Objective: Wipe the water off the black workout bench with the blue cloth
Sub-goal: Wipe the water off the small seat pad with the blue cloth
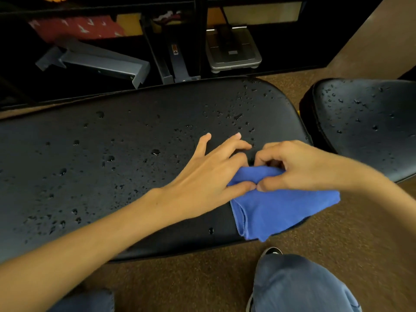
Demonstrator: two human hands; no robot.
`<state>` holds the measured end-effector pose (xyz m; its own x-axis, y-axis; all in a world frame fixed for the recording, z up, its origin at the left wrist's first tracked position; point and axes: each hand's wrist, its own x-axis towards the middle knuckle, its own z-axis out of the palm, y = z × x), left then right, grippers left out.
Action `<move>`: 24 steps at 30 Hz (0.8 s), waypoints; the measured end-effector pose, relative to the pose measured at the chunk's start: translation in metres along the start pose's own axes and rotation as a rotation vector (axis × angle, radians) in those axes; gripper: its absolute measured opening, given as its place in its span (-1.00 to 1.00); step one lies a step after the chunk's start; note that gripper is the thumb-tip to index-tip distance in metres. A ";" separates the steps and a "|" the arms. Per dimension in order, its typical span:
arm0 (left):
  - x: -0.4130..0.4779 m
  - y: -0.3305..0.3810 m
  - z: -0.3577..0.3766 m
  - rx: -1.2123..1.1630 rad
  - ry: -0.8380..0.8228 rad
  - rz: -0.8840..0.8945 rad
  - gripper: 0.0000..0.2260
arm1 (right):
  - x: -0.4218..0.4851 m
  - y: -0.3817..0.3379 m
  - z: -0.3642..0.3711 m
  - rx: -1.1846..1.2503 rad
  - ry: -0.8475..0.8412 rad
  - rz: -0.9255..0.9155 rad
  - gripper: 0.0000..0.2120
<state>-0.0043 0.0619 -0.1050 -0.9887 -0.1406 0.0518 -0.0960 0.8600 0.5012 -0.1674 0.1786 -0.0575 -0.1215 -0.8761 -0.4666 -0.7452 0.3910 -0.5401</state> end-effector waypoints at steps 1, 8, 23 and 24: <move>0.002 -0.004 -0.004 -0.026 0.005 -0.007 -0.78 | 0.004 -0.001 -0.003 0.041 -0.028 -0.001 -0.87; 0.012 -0.029 -0.048 -0.376 0.243 -0.155 -0.82 | 0.034 -0.018 -0.025 0.523 -0.044 0.028 -0.76; 0.025 -0.069 -0.069 -0.853 0.462 -0.702 -0.73 | 0.084 -0.053 -0.045 0.909 0.363 0.065 -0.86; 0.025 -0.069 -0.069 -0.906 0.445 -0.735 -0.72 | 0.087 -0.055 -0.046 0.963 0.379 0.073 -0.85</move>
<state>-0.0143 -0.0353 -0.0787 -0.5932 -0.7497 -0.2934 -0.3202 -0.1146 0.9404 -0.1673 0.0684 -0.0363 -0.4680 -0.8072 -0.3598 0.0919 0.3605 -0.9282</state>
